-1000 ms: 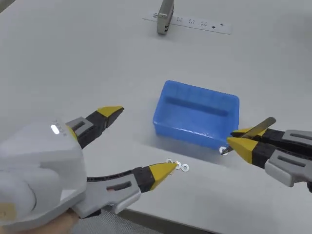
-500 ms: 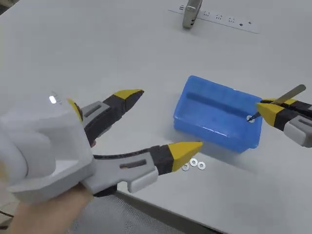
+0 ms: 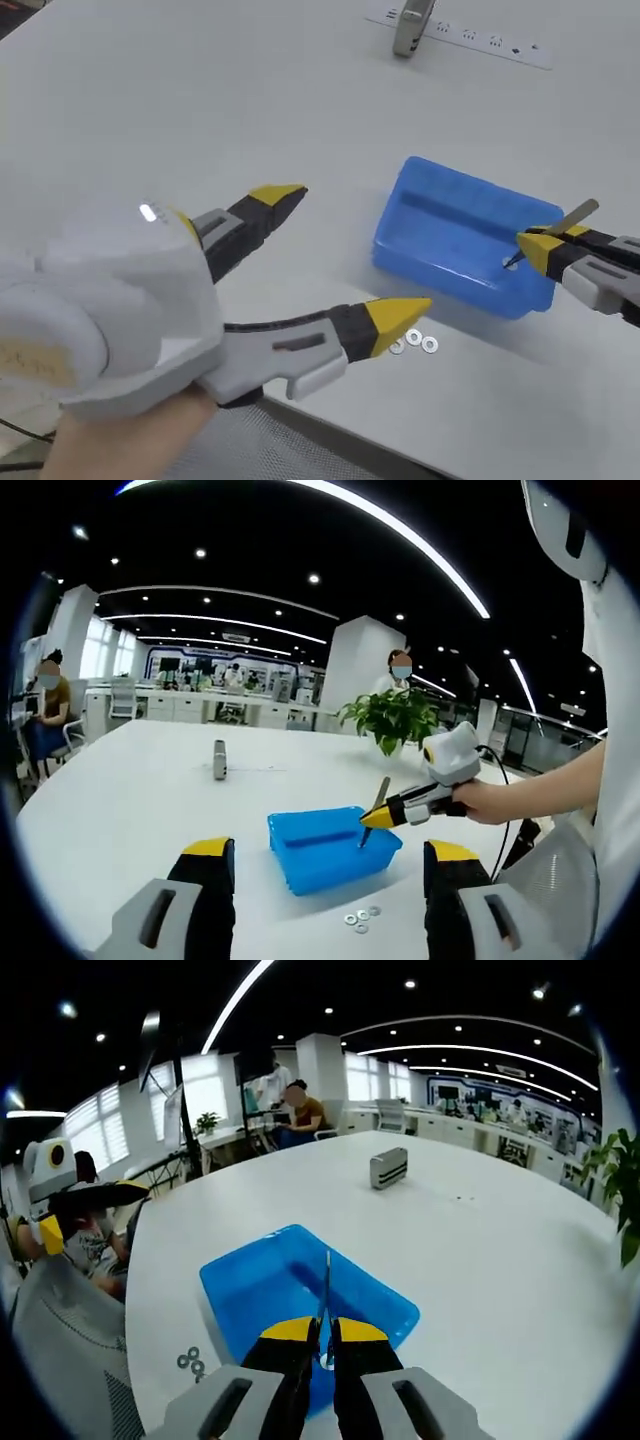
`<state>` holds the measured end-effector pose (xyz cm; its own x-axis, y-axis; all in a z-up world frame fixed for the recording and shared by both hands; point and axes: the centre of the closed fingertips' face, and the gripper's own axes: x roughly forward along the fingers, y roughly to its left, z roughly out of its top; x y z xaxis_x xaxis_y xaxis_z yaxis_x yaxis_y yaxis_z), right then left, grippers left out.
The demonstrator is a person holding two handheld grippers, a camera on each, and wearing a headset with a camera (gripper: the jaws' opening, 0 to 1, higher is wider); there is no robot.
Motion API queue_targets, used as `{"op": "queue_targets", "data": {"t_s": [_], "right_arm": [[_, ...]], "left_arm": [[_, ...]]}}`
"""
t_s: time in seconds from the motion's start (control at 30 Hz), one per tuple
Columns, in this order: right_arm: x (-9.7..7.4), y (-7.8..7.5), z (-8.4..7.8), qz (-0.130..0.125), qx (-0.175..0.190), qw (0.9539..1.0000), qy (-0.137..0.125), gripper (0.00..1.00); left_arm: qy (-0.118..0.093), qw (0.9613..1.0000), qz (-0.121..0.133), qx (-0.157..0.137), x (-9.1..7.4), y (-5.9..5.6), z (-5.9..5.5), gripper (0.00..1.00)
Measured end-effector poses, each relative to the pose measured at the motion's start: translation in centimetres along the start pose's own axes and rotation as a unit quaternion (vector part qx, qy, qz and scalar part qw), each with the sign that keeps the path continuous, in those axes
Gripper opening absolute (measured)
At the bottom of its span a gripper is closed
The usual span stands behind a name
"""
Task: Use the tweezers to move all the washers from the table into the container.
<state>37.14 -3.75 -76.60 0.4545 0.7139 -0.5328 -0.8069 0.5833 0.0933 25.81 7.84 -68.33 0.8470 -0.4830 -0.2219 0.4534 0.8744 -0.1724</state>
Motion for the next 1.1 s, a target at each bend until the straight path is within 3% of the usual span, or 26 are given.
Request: {"op": "queue_targets", "data": {"t_s": [0.47,0.73,0.9,1.1], "right_arm": [[0.5,-0.1,-0.5,-0.003,-0.006,1.0,0.007,0.03],[-1.0,0.7,1.4,-0.001,-0.01,0.9998,-0.017,0.03],[-2.4,2.2,2.9,0.013,-0.016,0.9991,-0.036,0.03],[-3.4,5.6,3.6,0.055,-0.025,0.9972,-0.045,0.03]], "left_arm": [[0.002,0.9999,0.012,0.003,-0.2,0.7,-0.2,0.77],[0.0,1.0,0.009,0.001,-0.2,0.6,-0.2,0.77],[0.0,1.0,0.008,0.001,-0.2,0.6,-0.2,0.77],[-0.002,1.0,0.006,0.002,-0.2,0.5,-0.1,0.77]]}}
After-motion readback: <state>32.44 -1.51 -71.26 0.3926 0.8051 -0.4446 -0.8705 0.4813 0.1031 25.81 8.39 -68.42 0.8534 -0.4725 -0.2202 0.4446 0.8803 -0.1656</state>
